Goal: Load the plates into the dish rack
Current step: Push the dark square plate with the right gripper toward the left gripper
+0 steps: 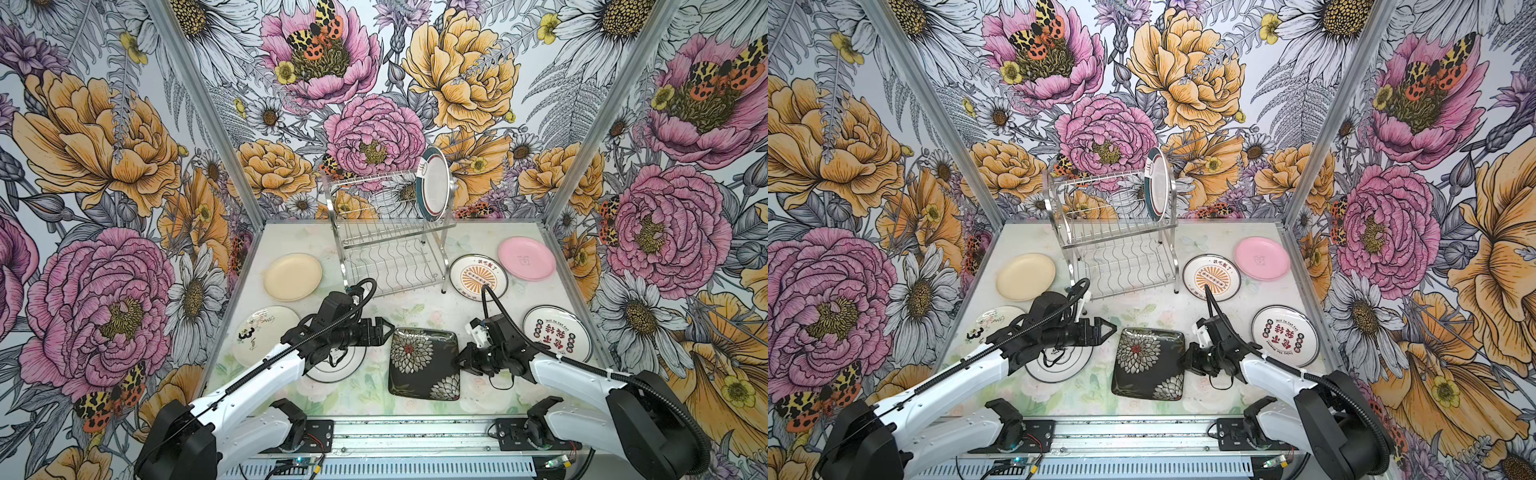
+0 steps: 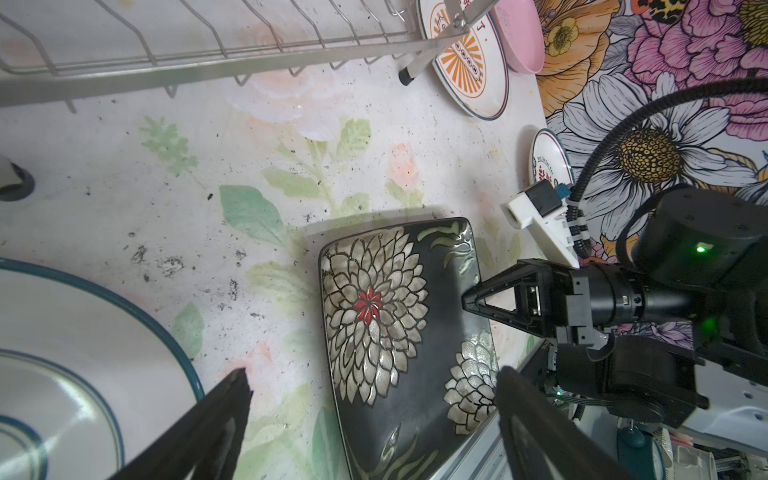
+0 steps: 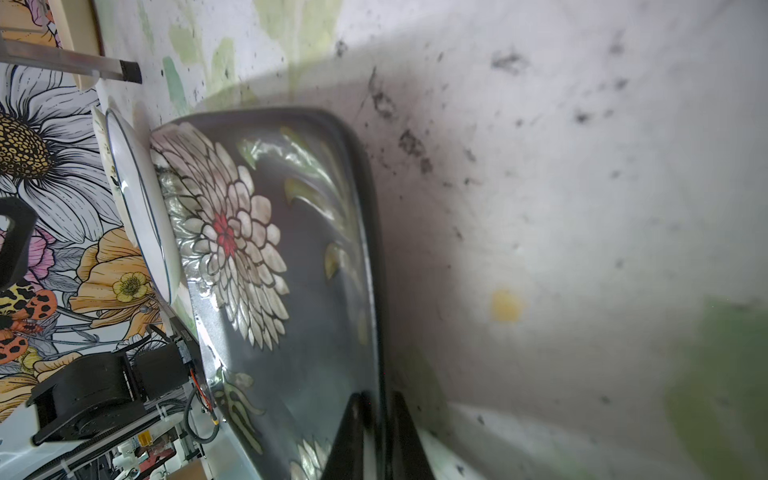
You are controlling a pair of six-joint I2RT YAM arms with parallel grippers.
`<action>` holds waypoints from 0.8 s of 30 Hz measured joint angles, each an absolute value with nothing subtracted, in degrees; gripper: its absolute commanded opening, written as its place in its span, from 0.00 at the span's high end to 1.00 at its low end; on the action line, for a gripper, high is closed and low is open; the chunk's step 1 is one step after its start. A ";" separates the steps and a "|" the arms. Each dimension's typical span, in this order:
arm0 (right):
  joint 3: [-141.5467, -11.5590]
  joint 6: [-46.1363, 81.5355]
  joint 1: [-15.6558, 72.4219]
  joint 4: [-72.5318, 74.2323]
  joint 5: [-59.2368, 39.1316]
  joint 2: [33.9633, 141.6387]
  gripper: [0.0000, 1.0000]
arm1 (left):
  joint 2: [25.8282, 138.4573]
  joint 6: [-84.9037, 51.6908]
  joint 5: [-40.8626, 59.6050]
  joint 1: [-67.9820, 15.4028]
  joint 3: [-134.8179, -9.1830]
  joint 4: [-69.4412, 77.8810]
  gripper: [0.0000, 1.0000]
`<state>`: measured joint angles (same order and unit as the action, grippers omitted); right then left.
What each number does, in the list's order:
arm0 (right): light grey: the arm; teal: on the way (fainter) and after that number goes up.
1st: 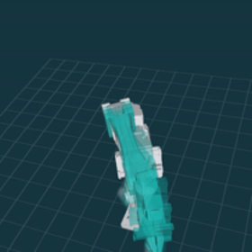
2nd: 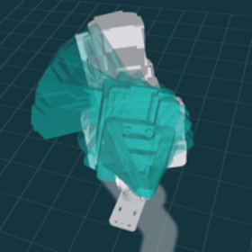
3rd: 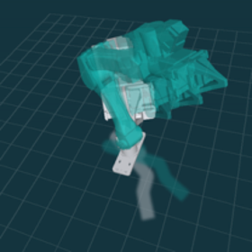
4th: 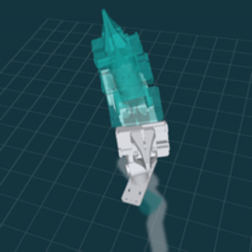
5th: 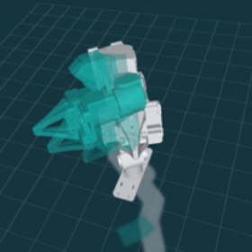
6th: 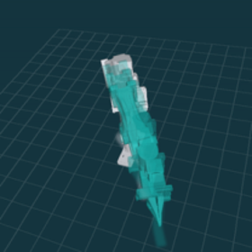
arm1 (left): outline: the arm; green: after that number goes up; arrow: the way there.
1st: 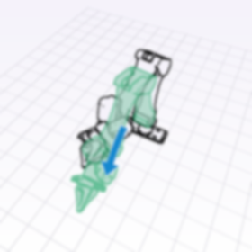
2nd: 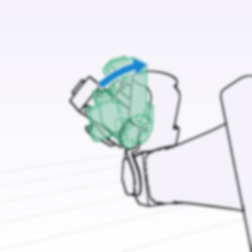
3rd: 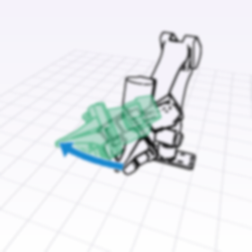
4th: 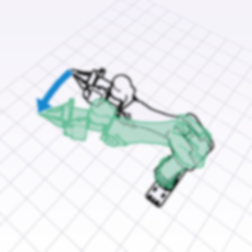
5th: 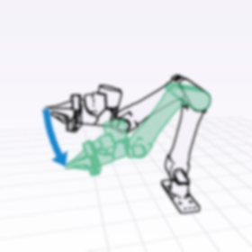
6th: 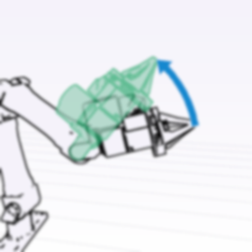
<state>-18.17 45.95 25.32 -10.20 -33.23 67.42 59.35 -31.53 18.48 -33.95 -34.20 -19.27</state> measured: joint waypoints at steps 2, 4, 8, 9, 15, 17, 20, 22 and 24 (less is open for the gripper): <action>-18.17 45.80 25.32 -10.20 -33.45 67.42 1.00 | 59.35 -31.53 18.72 -33.95 -34.20 -19.25 0.07; -18.22 45.69 25.32 -10.26 -33.54 67.11 1.00 | 59.35 -31.53 18.96 -33.85 -34.20 -19.25 0.07; -18.79 45.32 25.30 -11.29 -33.50 65.10 1.00 | 59.37 -31.48 19.66 -33.50 -34.20 -19.25 0.07; -19.07 45.32 25.30 -11.62 -33.50 64.38 1.00 | 59.40 -31.46 19.99 -33.39 -34.20 -19.25 0.07; -19.90 45.36 25.02 -13.80 -32.99 62.19 1.00 | 60.03 -31.29 21.28 -32.82 -34.20 -19.20 0.07; -19.90 45.39 25.02 -13.96 -32.99 62.02 1.00 | 60.14 -31.09 21.56 -32.60 -34.20 -19.18 0.07; -19.99 45.56 24.88 -14.41 -32.97 61.56 1.00 | 60.14 -31.07 22.02 -32.32 -34.20 -19.11 0.08; -20.05 45.58 24.67 -14.79 -32.88 60.97 1.00 | 60.14 -31.07 22.39 -32.10 -34.20 -19.09 0.07; -20.32 45.98 24.36 -15.59 -32.73 59.99 1.00 | 60.14 -31.07 22.70 -31.83 -34.20 -19.07 0.07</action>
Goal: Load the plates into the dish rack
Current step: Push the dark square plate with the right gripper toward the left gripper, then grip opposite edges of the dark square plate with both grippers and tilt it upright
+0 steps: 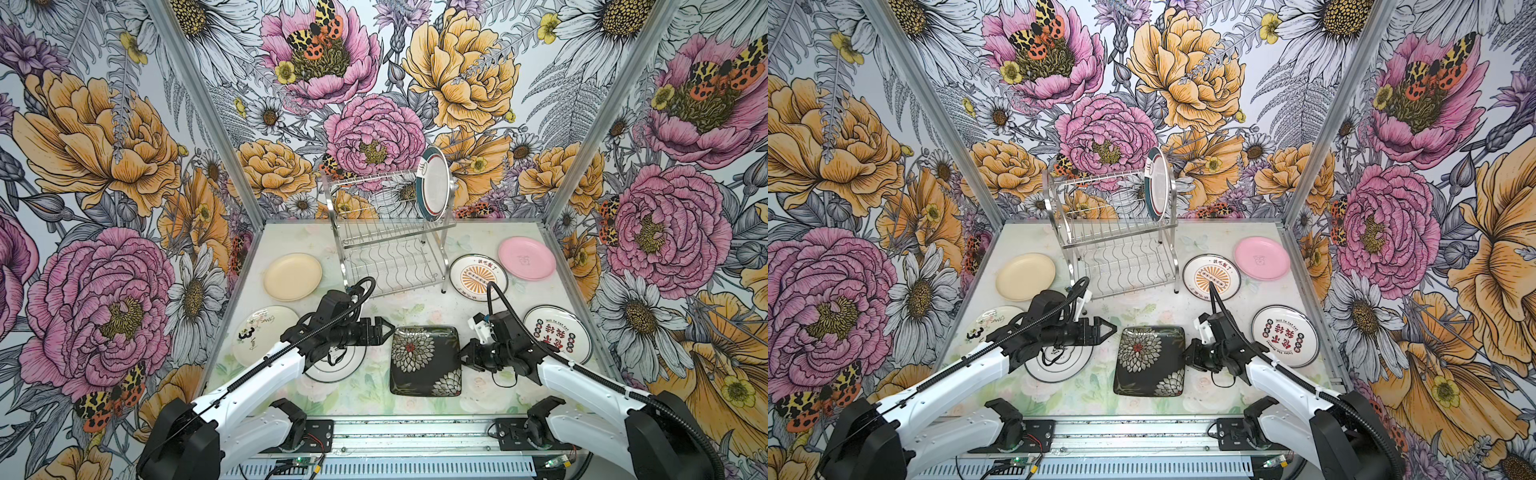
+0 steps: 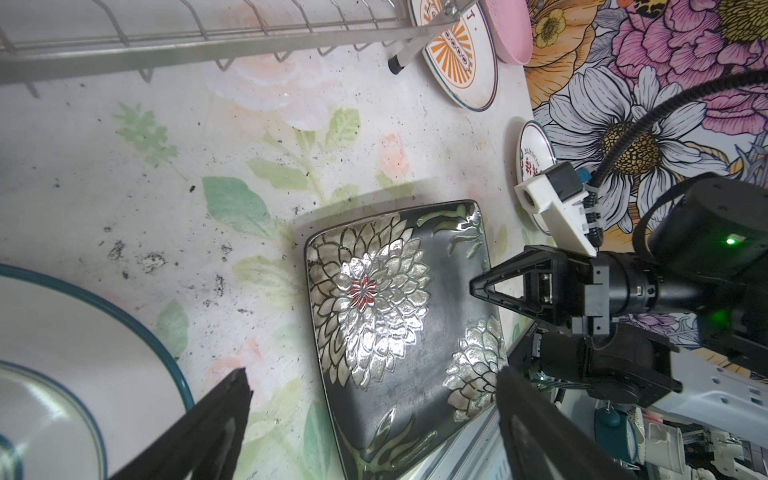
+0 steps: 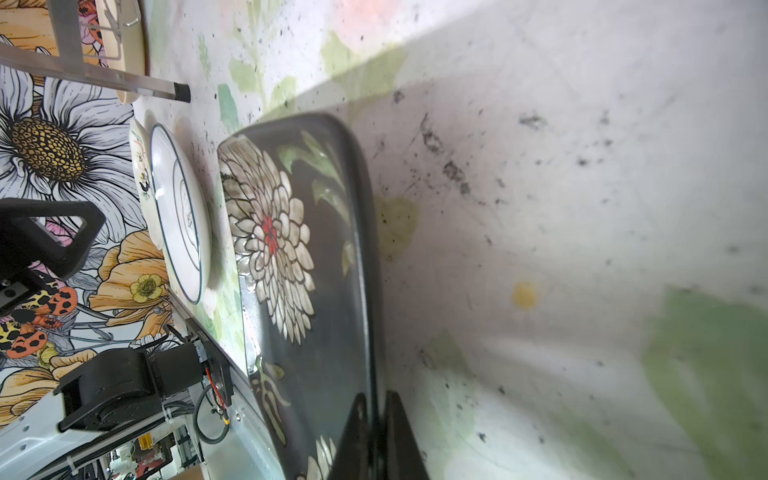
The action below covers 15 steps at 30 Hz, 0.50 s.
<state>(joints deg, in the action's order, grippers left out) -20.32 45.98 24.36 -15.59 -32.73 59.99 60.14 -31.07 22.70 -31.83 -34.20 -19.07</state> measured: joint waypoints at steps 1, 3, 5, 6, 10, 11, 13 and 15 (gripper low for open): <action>-20.47 46.09 24.27 -15.92 -32.62 59.57 1.00 | 60.14 -31.07 22.90 -31.68 -34.20 -19.07 0.07; -20.84 46.65 23.94 -16.29 -32.58 58.78 1.00 | 60.14 -31.05 23.40 -31.42 -34.20 -19.05 0.07; -21.41 47.09 23.88 -16.58 -32.62 58.11 1.00 | 60.14 -31.00 23.92 -31.18 -34.20 -19.05 0.07; -21.78 47.31 23.64 -16.64 -32.64 57.76 1.00 | 60.14 -30.96 24.21 -31.00 -34.20 -19.03 0.07; -23.51 48.12 23.53 -17.06 -32.75 56.84 1.00 | 60.29 -30.89 25.65 -30.30 -34.20 -18.52 0.08; -24.01 48.29 23.53 -17.08 -32.84 56.66 1.00 | 60.53 -30.89 26.20 -30.11 -34.20 -18.04 0.09; -24.95 48.60 23.53 -17.17 -33.12 56.29 1.00 | 61.30 -30.92 27.35 -29.74 -34.20 -17.02 0.10; -26.17 48.80 23.53 -17.41 -33.54 56.12 1.00 | 62.39 -31.07 28.84 -29.30 -34.15 -15.70 0.13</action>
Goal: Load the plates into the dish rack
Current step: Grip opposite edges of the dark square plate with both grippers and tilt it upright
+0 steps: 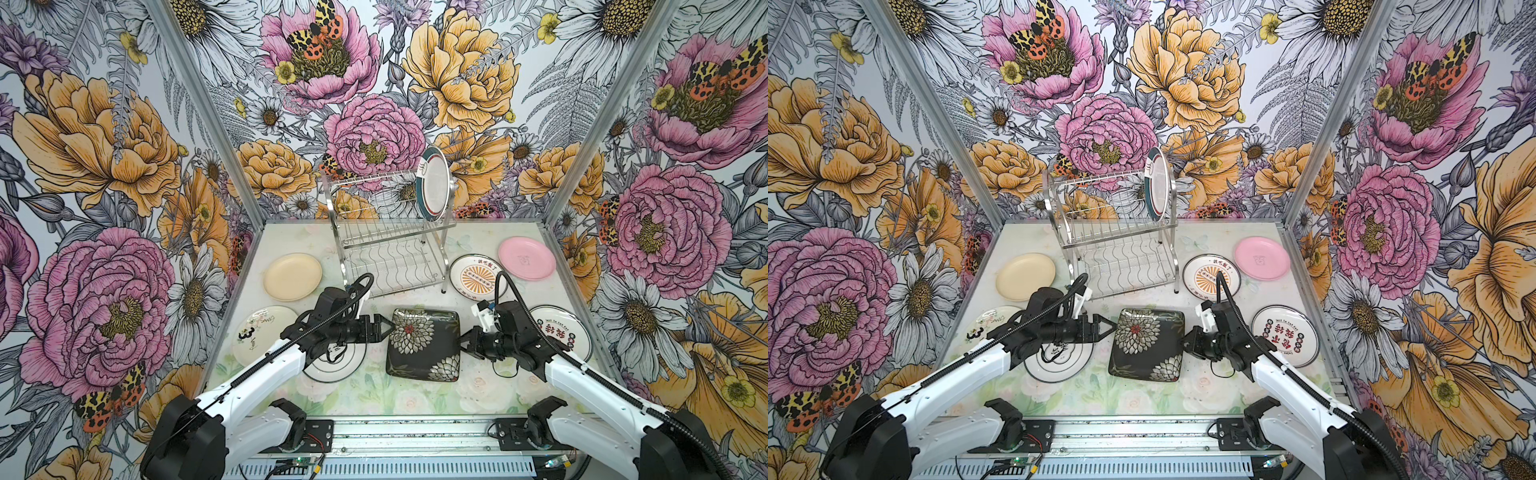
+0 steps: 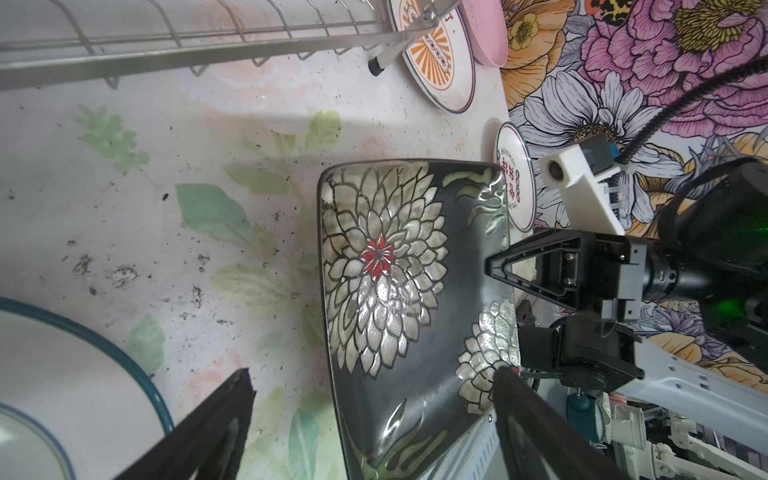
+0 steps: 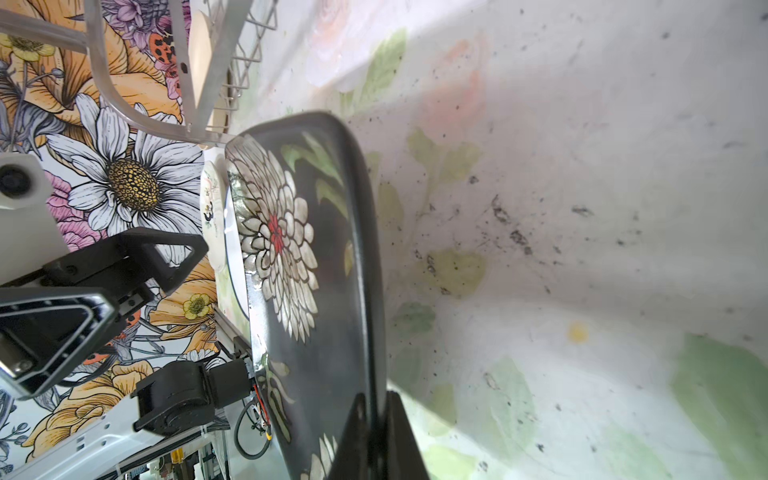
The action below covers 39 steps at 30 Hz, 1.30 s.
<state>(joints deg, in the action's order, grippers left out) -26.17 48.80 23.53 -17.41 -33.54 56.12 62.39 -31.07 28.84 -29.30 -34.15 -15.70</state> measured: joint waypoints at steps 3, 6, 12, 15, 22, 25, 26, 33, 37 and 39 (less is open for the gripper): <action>-28.49 49.04 23.53 -17.80 -34.37 56.12 1.00 | 64.20 -31.38 31.27 -28.56 -34.15 -13.17 0.17; -31.14 49.04 23.53 -17.87 -35.20 56.25 1.00 | 66.00 -31.66 33.21 -28.25 -34.15 -10.61 0.23; -35.51 48.97 23.53 -17.56 -36.77 57.84 1.00 | 69.34 -32.75 35.90 -28.18 -34.20 -6.50 0.36; -36.32 48.77 23.53 -17.58 -37.08 59.24 1.00 | 70.30 -33.87 37.12 -28.03 -34.41 -3.97 0.44; -36.86 48.36 23.53 -17.91 -37.67 60.69 1.00 | 71.35 -38.33 39.13 -27.55 -34.50 3.38 0.69; -37.56 48.05 23.51 -17.85 -38.06 60.88 1.00 | 72.05 -40.12 39.46 -27.33 -34.48 5.48 0.80; -37.78 47.94 23.35 -17.80 -38.26 60.88 1.00 | 72.25 -40.60 39.53 -27.22 -34.48 6.13 0.83; -38.46 45.91 22.55 -17.87 -39.09 61.25 0.87 | 72.23 -45.74 41.71 -26.15 -34.48 10.46 1.00; -39.55 45.56 22.41 -17.19 -40.34 61.28 0.73 | 72.25 -46.74 41.91 -26.11 -34.28 12.56 1.00; -40.05 45.93 22.37 -16.43 -40.91 61.32 0.70 | 72.25 -47.68 41.98 -26.04 -34.02 14.11 1.00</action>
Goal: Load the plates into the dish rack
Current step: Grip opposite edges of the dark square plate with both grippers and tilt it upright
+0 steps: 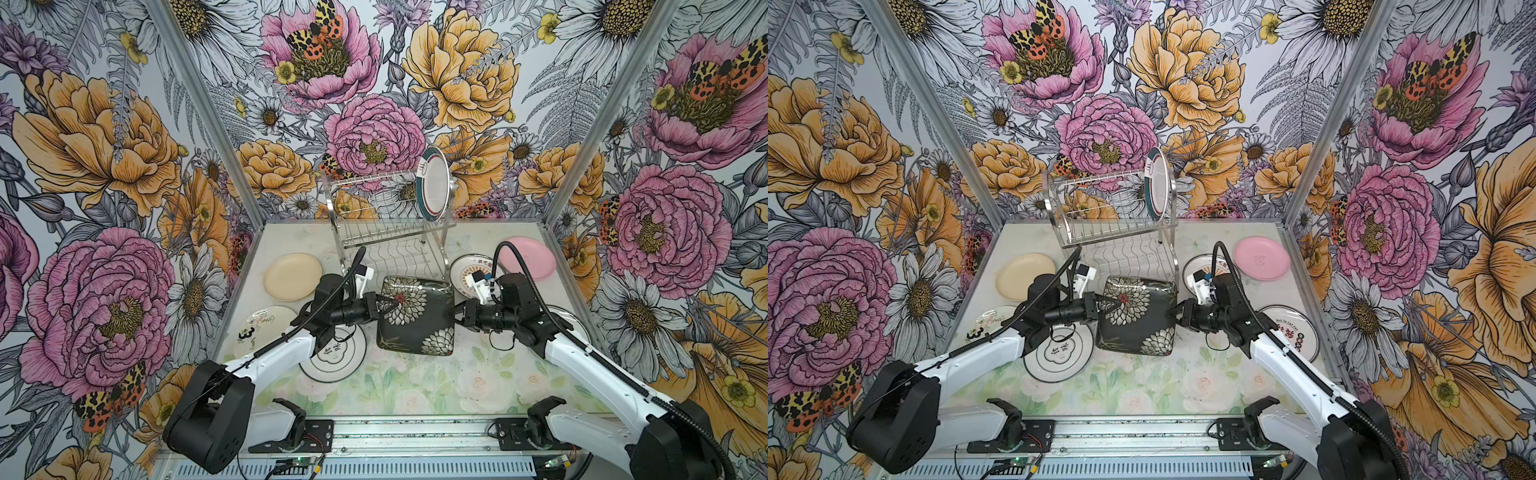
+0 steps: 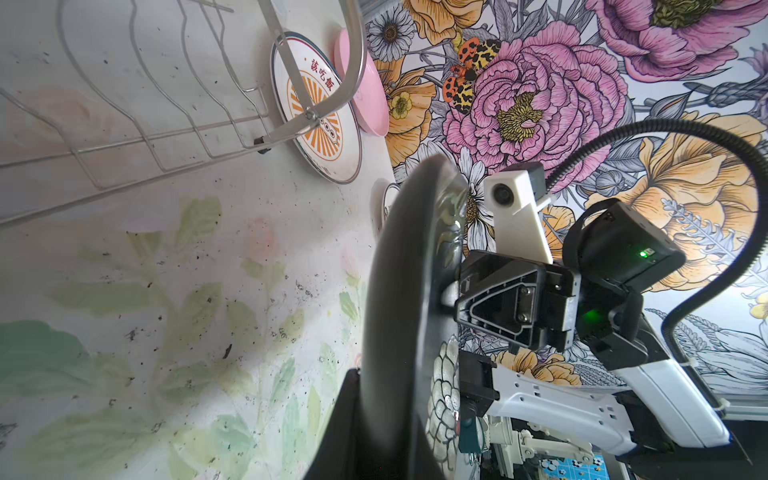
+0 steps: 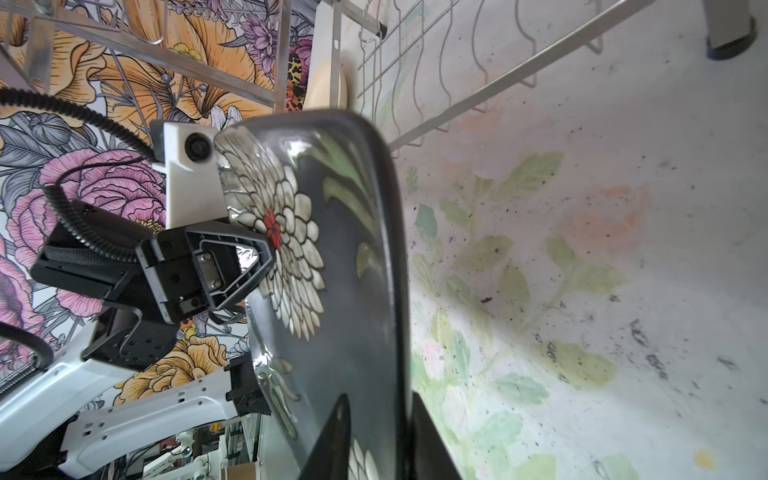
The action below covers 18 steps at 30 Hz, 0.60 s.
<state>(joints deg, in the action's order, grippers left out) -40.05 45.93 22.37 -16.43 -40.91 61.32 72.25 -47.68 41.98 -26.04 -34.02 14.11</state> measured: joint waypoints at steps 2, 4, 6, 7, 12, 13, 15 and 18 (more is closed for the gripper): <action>-40.16 47.00 22.26 -14.11 -41.80 61.67 0.67 | 72.36 -49.10 42.15 -25.96 -33.65 16.29 1.00; -40.16 48.84 22.20 -10.85 -42.96 62.46 0.67 | 72.55 -50.63 42.61 -25.96 -33.36 18.52 1.00; -40.16 50.46 22.15 -7.35 -44.29 63.55 0.67 | 72.60 -51.72 43.11 -25.96 -33.30 20.40 1.00; -40.16 51.05 22.17 -5.85 -44.97 64.01 0.67 | 72.60 -52.23 43.44 -25.96 -33.30 21.12 1.00; -40.32 52.71 22.24 -0.93 -47.83 65.23 0.68 | 72.64 -53.67 45.25 -25.98 -33.30 23.51 1.00; -40.40 52.95 22.26 -0.51 -48.10 65.41 0.69 | 72.64 -53.76 45.43 -25.96 -33.30 23.86 1.00; -40.45 53.21 22.26 -0.08 -48.51 65.73 0.73 | 72.64 -53.91 45.76 -25.98 -33.30 24.16 1.00; -40.47 53.49 22.24 0.32 -49.15 66.30 0.84 | 72.64 -53.98 46.28 -26.00 -33.30 24.64 1.00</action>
<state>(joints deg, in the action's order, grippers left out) -40.47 53.49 22.24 0.32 -49.15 66.30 72.64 -53.98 46.28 -26.00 -33.30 24.64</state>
